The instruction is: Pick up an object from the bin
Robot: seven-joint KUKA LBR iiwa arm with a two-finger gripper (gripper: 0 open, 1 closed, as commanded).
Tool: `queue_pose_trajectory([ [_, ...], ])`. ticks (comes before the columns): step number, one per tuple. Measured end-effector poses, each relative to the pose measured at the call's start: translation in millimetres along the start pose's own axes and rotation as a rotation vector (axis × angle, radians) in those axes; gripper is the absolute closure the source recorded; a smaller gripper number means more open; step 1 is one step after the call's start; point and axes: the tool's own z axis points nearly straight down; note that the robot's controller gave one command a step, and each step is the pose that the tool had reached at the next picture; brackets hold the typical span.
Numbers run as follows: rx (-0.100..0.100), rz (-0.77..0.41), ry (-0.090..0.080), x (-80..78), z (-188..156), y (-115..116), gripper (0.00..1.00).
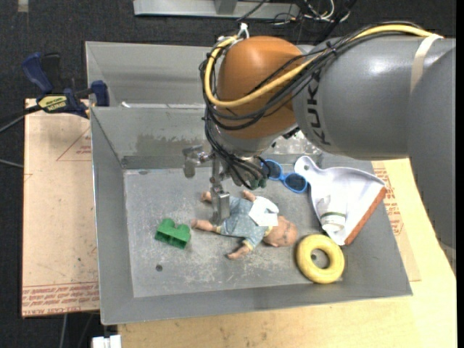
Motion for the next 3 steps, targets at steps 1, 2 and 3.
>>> queue_pose_trajectory([
  [1,0.0,-0.001,-0.001,-1.0,-0.8,-0.5,0.0],
  [2,0.0,-0.054,-0.005,18.1,27.9,7.7,0.0],
  [3,-0.001,-0.22,-0.002,30.4,65.1,7.0,0.0],
])
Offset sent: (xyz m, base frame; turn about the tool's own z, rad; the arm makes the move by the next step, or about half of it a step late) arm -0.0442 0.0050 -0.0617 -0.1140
